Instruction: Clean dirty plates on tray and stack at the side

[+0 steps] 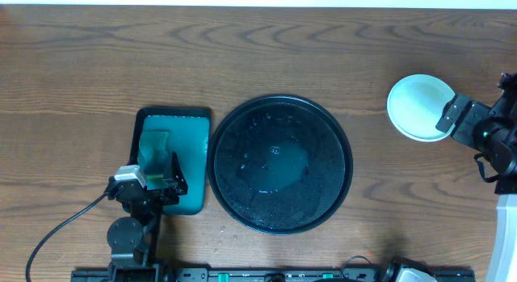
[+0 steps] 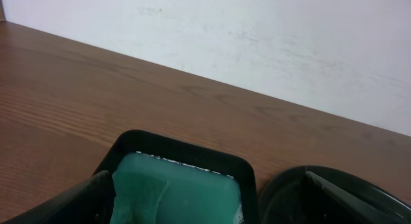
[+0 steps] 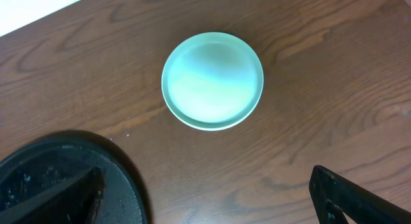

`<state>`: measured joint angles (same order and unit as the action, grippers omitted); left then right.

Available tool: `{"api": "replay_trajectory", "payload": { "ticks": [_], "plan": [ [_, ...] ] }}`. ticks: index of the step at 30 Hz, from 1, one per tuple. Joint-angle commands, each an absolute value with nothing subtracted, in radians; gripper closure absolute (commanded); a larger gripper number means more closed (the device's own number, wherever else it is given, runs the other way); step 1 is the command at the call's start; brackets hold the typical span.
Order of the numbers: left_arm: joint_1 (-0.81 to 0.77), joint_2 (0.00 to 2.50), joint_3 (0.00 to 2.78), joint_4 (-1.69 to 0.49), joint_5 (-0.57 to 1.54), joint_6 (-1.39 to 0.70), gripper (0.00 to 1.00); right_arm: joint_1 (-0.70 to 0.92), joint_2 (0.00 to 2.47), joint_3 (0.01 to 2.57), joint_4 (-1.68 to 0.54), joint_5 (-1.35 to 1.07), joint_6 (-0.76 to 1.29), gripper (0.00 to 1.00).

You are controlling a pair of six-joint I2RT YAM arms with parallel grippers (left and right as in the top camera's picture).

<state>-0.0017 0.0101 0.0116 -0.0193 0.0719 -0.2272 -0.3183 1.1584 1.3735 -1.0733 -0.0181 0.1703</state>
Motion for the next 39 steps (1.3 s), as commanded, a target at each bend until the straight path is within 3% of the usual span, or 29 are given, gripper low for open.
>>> {"api": "replay_trajectory", "payload": {
  "ticks": [1, 26, 32, 39],
  "plan": [
    [0.002, 0.004, 0.004, -0.066, 0.082, -0.207, 0.08, -0.31, 1.159, 1.381, -1.071, -0.008, 0.156, 0.01],
    [0.002, 0.004, 0.004, -0.066, 0.082, -0.207, 0.09, -0.266, 1.123, 1.369, -1.071, -0.007, 0.156, 0.01],
    [0.002, 0.004, 0.004, -0.066, 0.082, -0.207, 0.08, -0.127, 0.965, 1.277, -1.022, 0.03, 0.152, 0.01],
    [0.002, 0.004, 0.004, -0.066, 0.082, -0.207, 0.08, -0.028, 0.638, 0.961, -0.722, 0.017, 0.194, 0.01]
  ]
}}
